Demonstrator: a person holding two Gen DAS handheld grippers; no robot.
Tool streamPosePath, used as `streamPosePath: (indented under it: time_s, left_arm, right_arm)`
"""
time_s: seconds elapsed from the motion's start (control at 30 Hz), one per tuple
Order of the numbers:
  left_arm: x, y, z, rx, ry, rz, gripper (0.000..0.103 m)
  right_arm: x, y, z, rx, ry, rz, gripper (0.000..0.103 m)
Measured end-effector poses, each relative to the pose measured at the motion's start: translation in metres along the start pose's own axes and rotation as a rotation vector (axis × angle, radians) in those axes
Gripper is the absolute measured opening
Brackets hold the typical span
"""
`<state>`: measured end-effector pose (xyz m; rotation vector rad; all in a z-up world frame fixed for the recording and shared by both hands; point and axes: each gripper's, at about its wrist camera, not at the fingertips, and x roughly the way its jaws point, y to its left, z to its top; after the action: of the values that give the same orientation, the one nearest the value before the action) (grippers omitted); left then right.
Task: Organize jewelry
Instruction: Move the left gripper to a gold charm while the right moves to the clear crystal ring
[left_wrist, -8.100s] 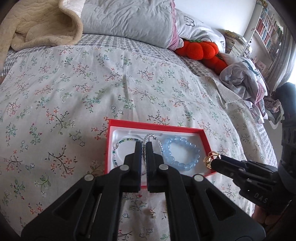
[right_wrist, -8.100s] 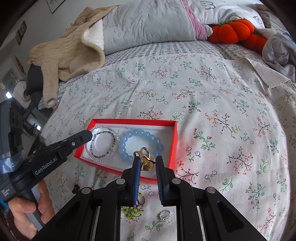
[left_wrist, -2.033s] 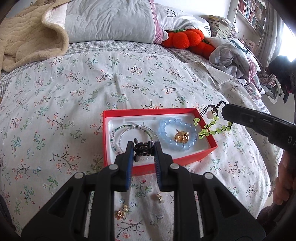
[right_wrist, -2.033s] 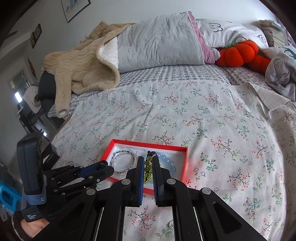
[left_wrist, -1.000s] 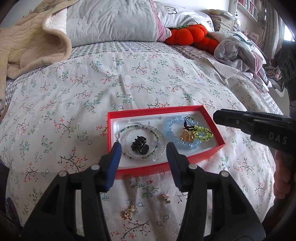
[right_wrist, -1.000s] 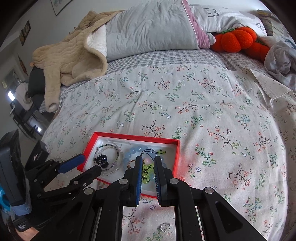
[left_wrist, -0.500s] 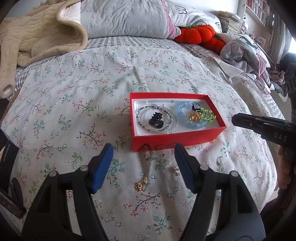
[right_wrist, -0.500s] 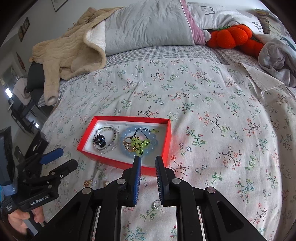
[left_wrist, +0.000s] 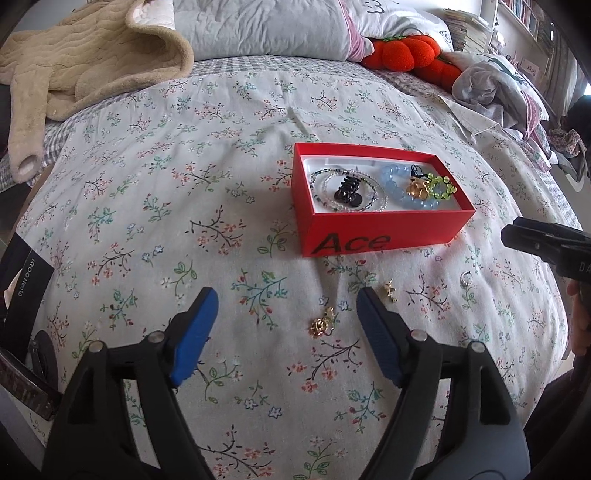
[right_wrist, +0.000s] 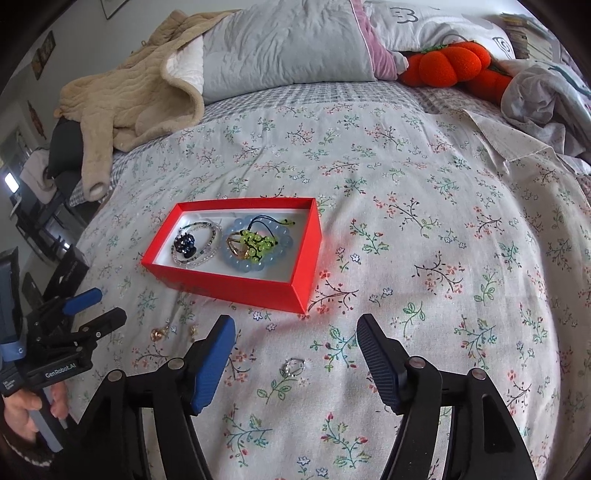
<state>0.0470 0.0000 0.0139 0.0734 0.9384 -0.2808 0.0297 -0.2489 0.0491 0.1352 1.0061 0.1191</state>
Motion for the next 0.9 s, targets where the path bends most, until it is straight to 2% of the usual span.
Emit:
streamPosePath:
  time_s: [0.2,0.4,0.67,0.9]
  left_arm:
    - [0.006,0.007,-0.012,0.0,0.037,0.034,0.082]
    - [0.017,0.01,-0.027,-0.004,0.08,0.055,0.083]
    - [0.031,0.009,-0.045,0.04,0.114,0.077,0.083]
    - [0.033,0.0,-0.049,0.067,0.078,0.066,0.083]
  right_arm:
    - [0.009,-0.002,-0.015,-0.04,0.009,-0.049,0.081]
    - [0.019,-0.005,-0.032,-0.071,0.042,-0.081,0.082]
    - [0.028,-0.007,-0.05,-0.098,0.081,-0.091,0.082]
    - [0.042,0.001,-0.062,-0.143,0.124,-0.106,0.082]
